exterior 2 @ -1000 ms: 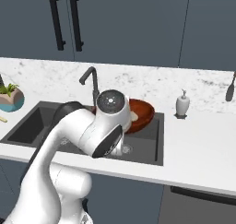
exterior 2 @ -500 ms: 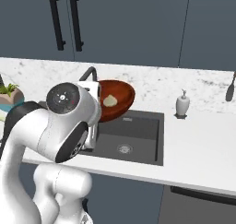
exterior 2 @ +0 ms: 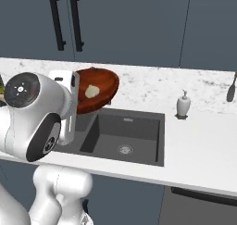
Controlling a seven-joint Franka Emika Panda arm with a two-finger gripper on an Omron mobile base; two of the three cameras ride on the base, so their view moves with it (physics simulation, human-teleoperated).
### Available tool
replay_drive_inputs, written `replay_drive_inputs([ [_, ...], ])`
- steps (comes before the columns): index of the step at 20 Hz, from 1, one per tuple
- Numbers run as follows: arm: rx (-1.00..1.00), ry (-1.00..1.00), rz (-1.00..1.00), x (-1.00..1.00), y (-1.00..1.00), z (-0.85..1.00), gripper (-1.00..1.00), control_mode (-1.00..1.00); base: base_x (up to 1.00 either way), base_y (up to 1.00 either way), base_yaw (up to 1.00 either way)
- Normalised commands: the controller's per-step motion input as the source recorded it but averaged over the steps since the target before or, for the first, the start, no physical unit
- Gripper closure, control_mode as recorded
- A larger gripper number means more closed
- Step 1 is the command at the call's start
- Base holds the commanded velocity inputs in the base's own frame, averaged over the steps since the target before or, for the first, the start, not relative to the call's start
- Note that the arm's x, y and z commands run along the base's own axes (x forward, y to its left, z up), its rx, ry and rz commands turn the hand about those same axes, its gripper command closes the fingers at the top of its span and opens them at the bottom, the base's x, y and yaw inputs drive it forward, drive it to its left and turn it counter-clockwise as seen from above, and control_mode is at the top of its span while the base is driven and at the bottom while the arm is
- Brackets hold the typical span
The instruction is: Pick the garlic from the sink and place it in the bowl. Then pick the bowl and place it in the microwave. Then close the microwave door and press the start button.
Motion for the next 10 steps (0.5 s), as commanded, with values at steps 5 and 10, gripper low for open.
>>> replay_drive_inputs([
  [5,0.0,0.0,0.0,-0.16,0.25,0.4,1.0,-1.0,0.0,0.0,0.0],
  [10,0.0,0.0,0.0,-0.32,0.26,0.25,1.0,-1.0,0.0,0.0,0.0],
])
